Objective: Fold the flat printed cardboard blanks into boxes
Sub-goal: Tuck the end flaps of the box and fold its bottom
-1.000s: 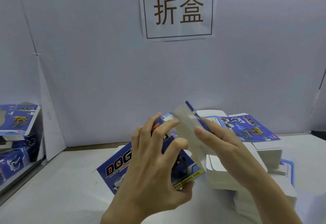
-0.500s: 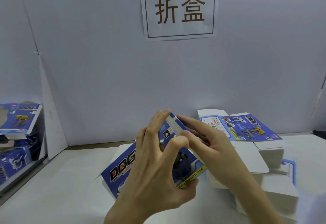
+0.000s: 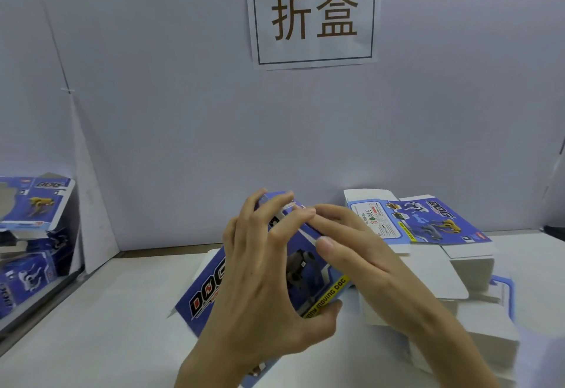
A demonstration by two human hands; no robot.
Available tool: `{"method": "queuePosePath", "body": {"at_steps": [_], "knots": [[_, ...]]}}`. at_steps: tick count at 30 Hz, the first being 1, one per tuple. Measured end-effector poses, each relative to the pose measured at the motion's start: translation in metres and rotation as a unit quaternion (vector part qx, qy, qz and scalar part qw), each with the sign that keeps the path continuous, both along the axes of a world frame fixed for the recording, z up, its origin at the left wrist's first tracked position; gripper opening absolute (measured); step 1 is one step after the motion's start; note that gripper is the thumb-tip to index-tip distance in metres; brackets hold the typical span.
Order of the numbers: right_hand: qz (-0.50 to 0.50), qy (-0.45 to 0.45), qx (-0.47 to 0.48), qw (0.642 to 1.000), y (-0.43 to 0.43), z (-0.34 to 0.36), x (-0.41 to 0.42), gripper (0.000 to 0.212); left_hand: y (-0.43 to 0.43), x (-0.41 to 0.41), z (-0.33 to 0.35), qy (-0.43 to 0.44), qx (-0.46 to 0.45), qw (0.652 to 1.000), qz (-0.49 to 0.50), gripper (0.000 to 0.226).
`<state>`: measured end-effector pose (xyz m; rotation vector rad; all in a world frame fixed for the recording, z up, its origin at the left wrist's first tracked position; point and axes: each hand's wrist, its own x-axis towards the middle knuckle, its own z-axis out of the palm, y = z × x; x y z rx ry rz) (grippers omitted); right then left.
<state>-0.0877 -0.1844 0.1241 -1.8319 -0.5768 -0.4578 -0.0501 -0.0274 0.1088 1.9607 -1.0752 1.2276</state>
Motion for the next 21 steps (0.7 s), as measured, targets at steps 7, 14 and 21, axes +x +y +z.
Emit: {"method": "queuePosePath", "body": {"at_steps": [7,14,21], "knots": [[-0.034,-0.122,0.129,0.983,0.001,-0.005,0.008,0.028,-0.002,-0.014,0.013,0.073,-0.124,0.990,-0.001,0.086],[0.032,-0.041,0.248,0.967,-0.009,-0.003,0.007,0.024,0.026,0.000,0.017,0.273,-0.239,0.904,-0.225,0.027],[0.045,-0.061,0.279,0.957,0.015,-0.010,0.011,0.017,0.022,0.003,0.010,0.377,-0.376,0.779,-0.331,0.028]]}}
